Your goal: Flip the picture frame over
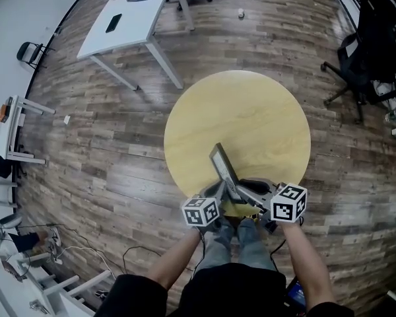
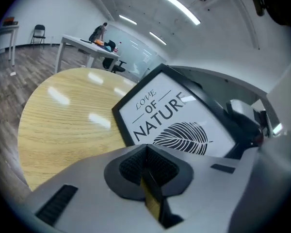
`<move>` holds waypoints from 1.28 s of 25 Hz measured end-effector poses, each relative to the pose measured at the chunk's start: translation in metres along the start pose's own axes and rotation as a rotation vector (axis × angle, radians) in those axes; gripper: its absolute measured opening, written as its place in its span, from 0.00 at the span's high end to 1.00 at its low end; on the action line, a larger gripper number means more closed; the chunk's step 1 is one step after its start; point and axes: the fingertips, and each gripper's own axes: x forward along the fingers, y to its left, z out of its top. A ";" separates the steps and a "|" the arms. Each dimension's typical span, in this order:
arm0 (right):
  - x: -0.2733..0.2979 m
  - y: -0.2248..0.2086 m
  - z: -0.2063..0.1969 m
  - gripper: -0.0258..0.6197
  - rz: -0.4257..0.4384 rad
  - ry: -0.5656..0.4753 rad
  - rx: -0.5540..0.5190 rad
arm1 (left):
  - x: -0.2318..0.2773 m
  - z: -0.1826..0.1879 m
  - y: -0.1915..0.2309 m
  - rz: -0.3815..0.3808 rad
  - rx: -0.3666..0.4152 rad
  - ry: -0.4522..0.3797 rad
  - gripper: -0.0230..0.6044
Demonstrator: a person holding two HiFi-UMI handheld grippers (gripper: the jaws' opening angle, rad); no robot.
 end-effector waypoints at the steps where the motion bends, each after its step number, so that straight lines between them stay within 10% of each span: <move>1: 0.003 0.000 -0.001 0.81 -0.021 0.011 -0.024 | -0.003 0.005 -0.001 -0.015 -0.010 -0.020 0.93; 11: 0.034 0.018 -0.020 0.81 -0.039 0.073 -0.021 | -0.044 0.038 0.002 -0.049 -0.112 -0.129 0.93; 20: 0.050 0.000 -0.056 0.76 -0.264 0.328 -0.032 | -0.045 0.029 0.007 -0.077 -0.176 -0.105 0.93; 26: 0.038 -0.018 -0.045 0.82 -0.352 0.204 0.134 | -0.048 0.029 -0.006 -0.121 -0.092 -0.086 0.93; 32: 0.006 -0.016 -0.010 0.84 -0.516 0.199 -0.095 | -0.051 0.051 -0.021 -0.139 -0.089 -0.128 0.92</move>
